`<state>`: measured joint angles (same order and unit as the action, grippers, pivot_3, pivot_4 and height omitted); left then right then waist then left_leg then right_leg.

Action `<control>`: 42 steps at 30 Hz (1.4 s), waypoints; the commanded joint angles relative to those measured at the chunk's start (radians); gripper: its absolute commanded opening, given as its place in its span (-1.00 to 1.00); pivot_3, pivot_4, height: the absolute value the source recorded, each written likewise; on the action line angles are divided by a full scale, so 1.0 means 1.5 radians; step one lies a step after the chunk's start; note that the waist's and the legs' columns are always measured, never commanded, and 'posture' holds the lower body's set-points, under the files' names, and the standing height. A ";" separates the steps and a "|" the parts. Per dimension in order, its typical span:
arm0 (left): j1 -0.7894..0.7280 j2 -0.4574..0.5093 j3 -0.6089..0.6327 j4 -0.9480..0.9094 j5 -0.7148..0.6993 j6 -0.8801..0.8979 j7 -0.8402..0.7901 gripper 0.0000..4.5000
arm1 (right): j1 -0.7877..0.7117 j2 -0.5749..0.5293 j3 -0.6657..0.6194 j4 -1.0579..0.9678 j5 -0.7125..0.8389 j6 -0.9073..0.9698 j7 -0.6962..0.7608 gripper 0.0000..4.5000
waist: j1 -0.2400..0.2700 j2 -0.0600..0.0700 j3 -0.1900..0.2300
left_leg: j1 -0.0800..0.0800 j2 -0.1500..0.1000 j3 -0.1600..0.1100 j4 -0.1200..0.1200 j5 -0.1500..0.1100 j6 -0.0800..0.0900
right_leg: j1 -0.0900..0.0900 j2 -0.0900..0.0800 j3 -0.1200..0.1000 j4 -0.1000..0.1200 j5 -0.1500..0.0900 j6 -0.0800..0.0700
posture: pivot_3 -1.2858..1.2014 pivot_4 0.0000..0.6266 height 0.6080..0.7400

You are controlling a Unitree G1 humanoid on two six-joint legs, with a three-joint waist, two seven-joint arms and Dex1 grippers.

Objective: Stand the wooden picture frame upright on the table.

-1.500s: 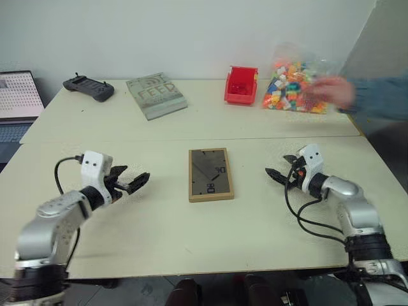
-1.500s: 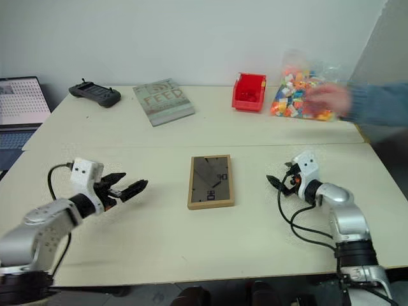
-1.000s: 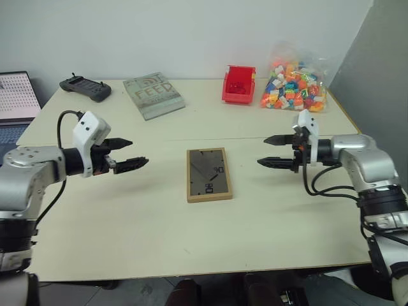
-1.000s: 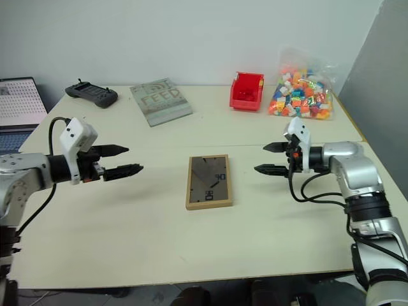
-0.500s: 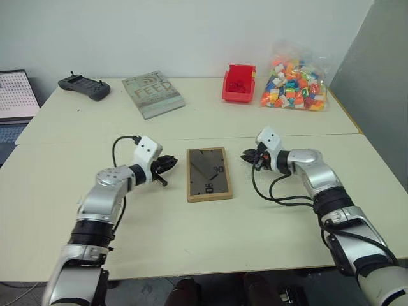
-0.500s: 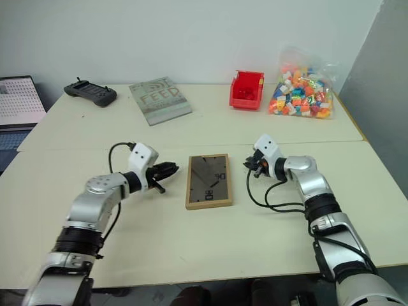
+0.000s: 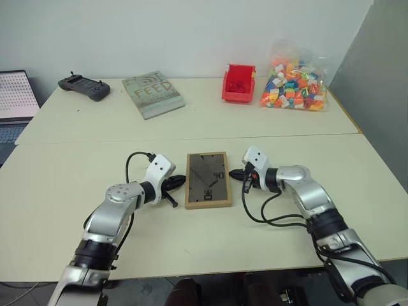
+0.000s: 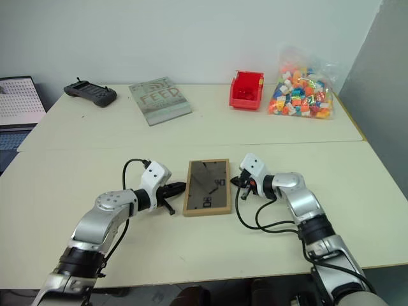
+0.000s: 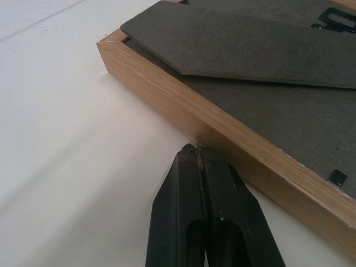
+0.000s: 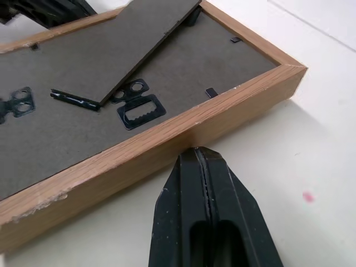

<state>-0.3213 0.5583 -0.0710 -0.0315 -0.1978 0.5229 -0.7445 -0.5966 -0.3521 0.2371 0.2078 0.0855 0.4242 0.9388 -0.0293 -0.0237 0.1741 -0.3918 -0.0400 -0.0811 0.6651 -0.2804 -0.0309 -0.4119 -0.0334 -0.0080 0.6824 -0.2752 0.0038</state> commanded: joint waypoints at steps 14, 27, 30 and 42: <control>0.222 0.225 0.156 -0.249 -0.200 0.167 -0.198 -0.91 | 0.054 -0.142 -0.010 -0.111 0.000 -0.006 0.043 -1.00 | 0.000 0.000 0.000 | 0.001 0.000 0.000 -0.001 0.000 0.000 | 0.001 0.000 0.000 0.000 0.000 0.000 | 0.03 -0.52 1.00; 0.215 0.089 0.345 -0.202 -0.609 0.680 -0.053 0.36 | 0.089 -0.163 0.007 -0.106 -0.020 -0.061 0.038 -1.00 | -0.002 0.000 0.000 | 0.004 0.001 0.000 -0.001 -0.002 0.003 | 0.004 0.000 0.000 -0.001 0.000 0.000 | 0.03 -0.52 1.00; 0.212 0.014 0.363 -0.183 -0.622 0.703 0.019 0.62 | 0.094 -0.155 0.017 -0.118 -0.025 -0.062 0.035 -1.00 | 0.000 0.000 -0.001 | 0.005 0.001 -0.001 -0.001 -0.002 0.003 | 0.004 0.001 0.000 0.000 0.000 0.000 | 0.03 -0.52 1.00; 0.178 -0.118 0.247 -0.065 -0.537 0.587 0.104 0.98 | 0.091 -0.069 0.070 -0.191 -0.021 -0.005 0.004 -1.00 | 0.013 0.008 -0.010 | 0.008 -0.001 0.000 -0.001 0.000 0.000 | 0.007 -0.001 0.000 -0.001 0.000 0.000 | 0.03 -0.52 1.00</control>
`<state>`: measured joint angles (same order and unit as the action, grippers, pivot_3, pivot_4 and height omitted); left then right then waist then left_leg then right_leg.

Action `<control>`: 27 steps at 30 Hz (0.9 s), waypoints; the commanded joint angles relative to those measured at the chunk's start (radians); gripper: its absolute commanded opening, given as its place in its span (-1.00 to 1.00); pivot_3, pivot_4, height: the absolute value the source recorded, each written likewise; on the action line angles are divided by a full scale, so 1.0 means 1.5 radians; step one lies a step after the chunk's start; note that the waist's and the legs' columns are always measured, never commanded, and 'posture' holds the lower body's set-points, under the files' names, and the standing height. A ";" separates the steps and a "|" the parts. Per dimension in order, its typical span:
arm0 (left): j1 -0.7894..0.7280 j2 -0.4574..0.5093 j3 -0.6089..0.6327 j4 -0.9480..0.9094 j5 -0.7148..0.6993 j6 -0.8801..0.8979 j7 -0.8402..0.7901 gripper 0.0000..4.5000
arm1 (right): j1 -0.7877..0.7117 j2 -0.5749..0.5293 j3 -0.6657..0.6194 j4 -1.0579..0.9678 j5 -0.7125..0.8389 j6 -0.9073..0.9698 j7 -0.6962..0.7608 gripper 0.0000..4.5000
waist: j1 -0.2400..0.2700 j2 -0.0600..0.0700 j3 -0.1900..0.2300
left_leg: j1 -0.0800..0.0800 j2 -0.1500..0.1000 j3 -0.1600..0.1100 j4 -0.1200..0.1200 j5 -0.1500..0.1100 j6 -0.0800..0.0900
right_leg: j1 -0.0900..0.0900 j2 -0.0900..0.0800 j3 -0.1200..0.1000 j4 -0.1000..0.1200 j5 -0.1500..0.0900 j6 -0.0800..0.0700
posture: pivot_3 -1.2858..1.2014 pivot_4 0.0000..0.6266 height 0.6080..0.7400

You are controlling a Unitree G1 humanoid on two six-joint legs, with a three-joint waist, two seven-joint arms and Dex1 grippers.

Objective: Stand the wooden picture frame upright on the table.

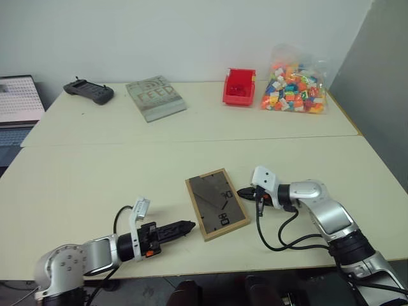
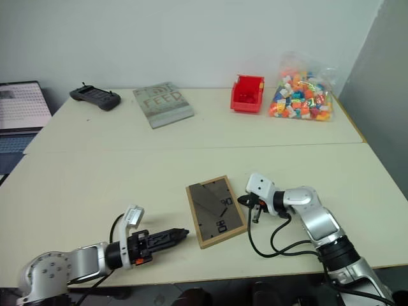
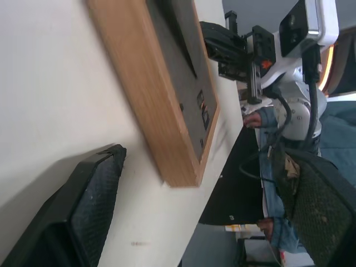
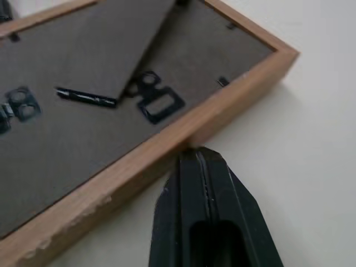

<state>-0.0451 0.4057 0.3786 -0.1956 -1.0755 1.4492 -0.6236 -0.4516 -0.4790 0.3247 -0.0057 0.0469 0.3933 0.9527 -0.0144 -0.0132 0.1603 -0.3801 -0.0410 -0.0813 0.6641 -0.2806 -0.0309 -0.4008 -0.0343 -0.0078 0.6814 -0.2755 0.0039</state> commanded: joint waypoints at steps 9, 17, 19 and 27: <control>-0.006 -0.021 -0.130 0.023 0.053 -0.084 -0.001 0.98 | -0.001 0.039 0.000 -0.076 0.022 0.070 -0.030 -1.00 | 0.012 0.002 -0.001 | 0.010 -0.001 -0.001 -0.001 -0.002 0.003 | 0.011 -0.001 0.000 -0.002 -0.001 0.001 | 0.03 -0.52 1.00; 0.010 0.016 -0.117 -0.009 0.068 -0.143 -0.005 0.52 | 0.005 0.027 -0.026 -0.067 0.032 0.084 -0.050 -1.00 | 0.008 0.001 -0.001 | 0.010 -0.001 -0.001 -0.002 -0.002 0.003 | 0.011 -0.001 0.000 -0.002 -0.001 0.002 | 0.03 -0.52 1.00; 0.009 0.027 -0.120 -0.016 0.085 -0.169 -0.004 0.32 | 0.002 0.028 -0.038 -0.061 0.038 0.086 -0.057 -1.00 | 0.007 0.001 -0.001 | 0.010 -0.001 -0.001 -0.002 -0.002 0.003 | 0.010 -0.001 0.000 -0.002 -0.002 0.001 | 0.03 -0.52 1.00; -0.094 0.067 -0.112 -0.010 0.120 -0.255 -0.022 -0.25 | -0.090 -0.013 -0.126 -0.007 0.079 0.076 -0.041 -1.00 | 0.007 -0.001 0.001 | 0.009 0.000 -0.001 -0.002 -0.002 0.003 | 0.009 0.000 0.000 -0.002 -0.002 0.001 | 0.03 -0.52 1.00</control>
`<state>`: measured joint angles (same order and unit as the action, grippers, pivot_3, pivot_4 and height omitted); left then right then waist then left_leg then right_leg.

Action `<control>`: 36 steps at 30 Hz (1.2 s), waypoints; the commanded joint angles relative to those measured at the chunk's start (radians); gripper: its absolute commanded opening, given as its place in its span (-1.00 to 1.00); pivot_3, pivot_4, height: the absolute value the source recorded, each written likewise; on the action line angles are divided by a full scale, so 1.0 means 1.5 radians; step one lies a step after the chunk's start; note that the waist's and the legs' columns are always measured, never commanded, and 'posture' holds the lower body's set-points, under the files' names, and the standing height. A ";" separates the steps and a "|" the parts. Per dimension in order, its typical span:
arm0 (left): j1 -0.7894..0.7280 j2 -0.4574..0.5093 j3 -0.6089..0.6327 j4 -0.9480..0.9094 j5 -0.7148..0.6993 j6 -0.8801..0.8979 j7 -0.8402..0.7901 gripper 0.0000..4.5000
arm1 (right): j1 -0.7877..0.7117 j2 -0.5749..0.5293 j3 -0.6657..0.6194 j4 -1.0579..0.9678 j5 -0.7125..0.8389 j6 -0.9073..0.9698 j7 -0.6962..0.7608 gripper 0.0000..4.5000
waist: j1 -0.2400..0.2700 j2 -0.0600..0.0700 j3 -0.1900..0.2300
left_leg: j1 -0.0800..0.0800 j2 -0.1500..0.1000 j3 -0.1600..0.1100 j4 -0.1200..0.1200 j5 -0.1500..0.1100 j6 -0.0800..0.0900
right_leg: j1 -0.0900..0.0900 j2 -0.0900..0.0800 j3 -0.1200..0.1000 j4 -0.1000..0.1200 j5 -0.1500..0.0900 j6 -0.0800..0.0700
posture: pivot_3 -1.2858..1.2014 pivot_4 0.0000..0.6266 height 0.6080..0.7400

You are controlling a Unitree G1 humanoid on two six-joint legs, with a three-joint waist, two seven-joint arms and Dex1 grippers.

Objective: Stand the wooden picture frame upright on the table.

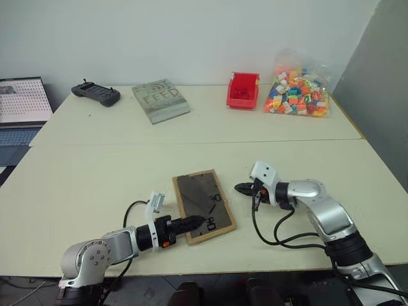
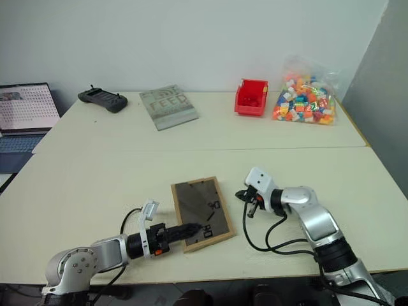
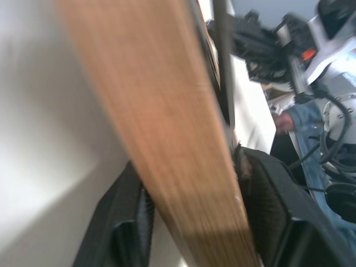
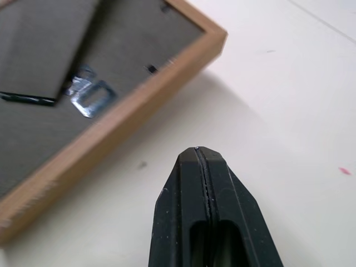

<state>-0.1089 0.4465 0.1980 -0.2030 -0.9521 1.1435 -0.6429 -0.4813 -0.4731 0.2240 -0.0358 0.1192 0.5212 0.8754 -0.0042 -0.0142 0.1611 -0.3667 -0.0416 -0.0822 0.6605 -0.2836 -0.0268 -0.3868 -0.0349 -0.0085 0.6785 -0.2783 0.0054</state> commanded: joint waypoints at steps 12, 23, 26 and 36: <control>-0.298 0.105 0.041 0.063 0.013 -0.037 -0.023 -0.42 | -0.326 0.026 -0.130 0.101 0.228 0.103 0.129 -0.67 | -0.009 -0.003 0.003 | -0.009 0.000 0.000 0.002 0.001 -0.003 | -0.009 0.000 0.000 0.001 0.000 0.000 | 0.03 -0.52 1.00; -0.347 0.107 0.055 0.083 -0.005 -0.035 -0.038 -0.42 | -0.369 0.133 -0.083 0.198 0.203 0.040 0.115 0.35 | -0.017 -0.002 0.003 | -0.013 0.000 0.000 0.001 0.002 -0.003 | -0.013 0.000 0.000 0.001 0.000 0.000 | 0.03 -0.52 1.00; -0.348 0.104 0.057 0.082 -0.010 -0.033 -0.034 -0.42 | -0.374 0.157 -0.076 0.205 0.191 0.017 0.106 0.63 | -0.018 -0.002 0.003 | -0.013 0.000 0.000 0.001 0.002 -0.003 | -0.013 0.000 0.000 0.001 0.000 0.000 | 0.03 -0.52 1.00; -0.318 0.068 0.116 0.114 -0.065 0.037 0.041 -0.42 | -0.318 0.120 -0.107 0.022 0.323 0.192 0.133 0.74 | -0.016 -0.002 0.003 | -0.013 0.000 0.000 0.001 0.002 -0.003 | -0.014 0.000 0.000 0.001 0.000 0.000 | 0.03 -0.52 1.00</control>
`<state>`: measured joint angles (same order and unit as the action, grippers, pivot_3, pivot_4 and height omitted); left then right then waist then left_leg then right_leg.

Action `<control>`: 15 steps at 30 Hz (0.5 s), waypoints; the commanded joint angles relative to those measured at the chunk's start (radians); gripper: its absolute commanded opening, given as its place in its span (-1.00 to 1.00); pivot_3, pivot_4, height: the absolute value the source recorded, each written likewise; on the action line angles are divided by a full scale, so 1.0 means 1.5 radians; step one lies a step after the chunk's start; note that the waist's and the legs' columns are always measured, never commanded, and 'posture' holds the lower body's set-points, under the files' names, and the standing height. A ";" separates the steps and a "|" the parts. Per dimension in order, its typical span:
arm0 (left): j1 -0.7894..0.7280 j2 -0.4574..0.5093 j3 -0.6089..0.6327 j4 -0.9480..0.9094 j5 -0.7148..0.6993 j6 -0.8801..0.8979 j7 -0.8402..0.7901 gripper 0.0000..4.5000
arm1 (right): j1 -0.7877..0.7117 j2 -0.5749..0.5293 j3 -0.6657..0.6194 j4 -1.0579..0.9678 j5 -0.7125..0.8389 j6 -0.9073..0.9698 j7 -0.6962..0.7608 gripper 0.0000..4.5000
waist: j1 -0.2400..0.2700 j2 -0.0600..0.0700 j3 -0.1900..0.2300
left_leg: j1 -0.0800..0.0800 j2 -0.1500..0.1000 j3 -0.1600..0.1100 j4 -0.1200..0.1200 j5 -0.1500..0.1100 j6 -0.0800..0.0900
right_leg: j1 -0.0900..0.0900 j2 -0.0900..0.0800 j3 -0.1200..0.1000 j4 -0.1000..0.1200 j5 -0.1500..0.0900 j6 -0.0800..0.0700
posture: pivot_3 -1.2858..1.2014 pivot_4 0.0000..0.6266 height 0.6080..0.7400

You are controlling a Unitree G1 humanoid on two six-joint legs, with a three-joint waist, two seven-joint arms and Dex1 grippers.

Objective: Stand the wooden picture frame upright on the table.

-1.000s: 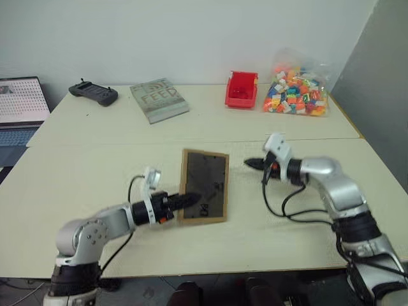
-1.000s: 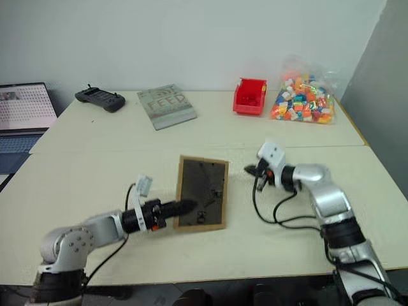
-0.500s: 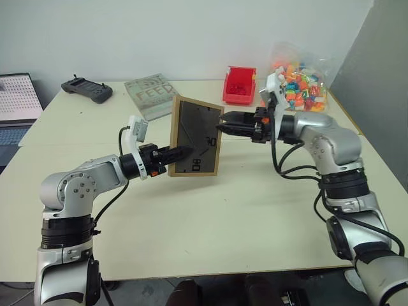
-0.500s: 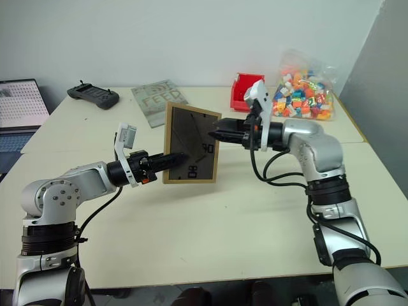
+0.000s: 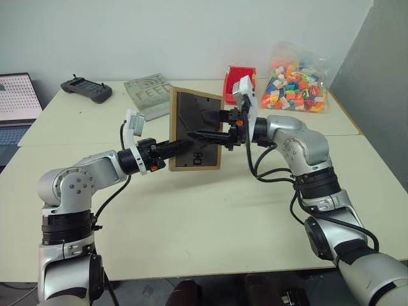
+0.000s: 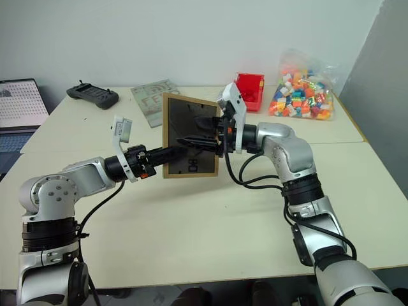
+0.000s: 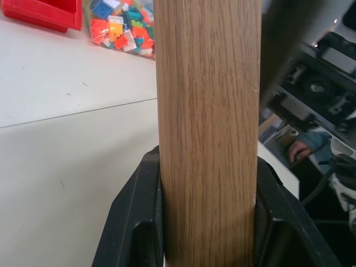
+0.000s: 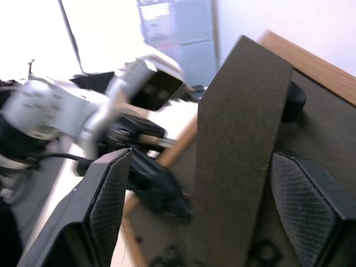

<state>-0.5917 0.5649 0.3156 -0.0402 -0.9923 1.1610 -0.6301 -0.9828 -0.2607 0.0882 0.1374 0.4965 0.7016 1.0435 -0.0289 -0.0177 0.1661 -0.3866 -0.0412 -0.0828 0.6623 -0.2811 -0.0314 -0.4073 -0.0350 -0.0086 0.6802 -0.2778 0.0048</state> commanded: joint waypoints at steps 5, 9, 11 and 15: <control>0.031 -0.036 0.069 0.002 -0.106 0.101 0.096 -0.42 | 0.068 -0.094 -0.025 -0.141 0.063 0.083 0.011 0.74 | 0.000 0.000 0.000 | 0.000 0.000 0.000 0.000 0.000 0.000 | 0.000 0.000 0.000 0.000 0.000 0.000 | 0.03 -0.52 1.00; 0.044 -0.051 0.104 0.012 -0.217 0.180 0.163 -0.42 | 0.118 -0.164 -0.021 -0.129 -0.044 -0.087 0.003 0.74 | 0.000 0.000 0.000 | 0.000 0.000 0.000 0.000 0.000 0.000 | 0.000 0.000 0.000 0.001 0.000 0.000 | 0.03 -0.52 1.00; 0.048 -0.049 0.115 0.034 -0.299 0.212 0.207 -0.42 | 0.147 -0.197 -0.012 -0.104 -0.118 -0.247 0.009 0.74 | 0.000 0.000 0.000 | 0.000 0.000 0.000 0.000 0.000 0.000 | 0.000 0.000 0.000 0.000 0.000 0.000 | 0.03 -0.52 1.00; 0.081 -0.009 0.063 0.070 -0.529 0.180 0.328 -0.42 | 0.176 -0.244 0.035 0.039 -0.350 -0.734 -0.095 0.74 | 0.000 -0.001 0.000 | 0.000 0.000 0.001 0.001 0.000 0.000 | 0.000 0.000 0.000 0.001 0.000 0.000 | 0.03 -0.52 1.00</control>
<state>-0.4879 0.5083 0.4509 0.0626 -1.5442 1.4807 -0.2345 -0.7158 -0.6006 0.1115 0.0912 0.1743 0.0391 1.0245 -0.0290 -0.0186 0.1660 -0.3861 -0.0413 -0.0816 0.6632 -0.2812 -0.0312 -0.4066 -0.0351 -0.0084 0.6811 -0.2779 0.0055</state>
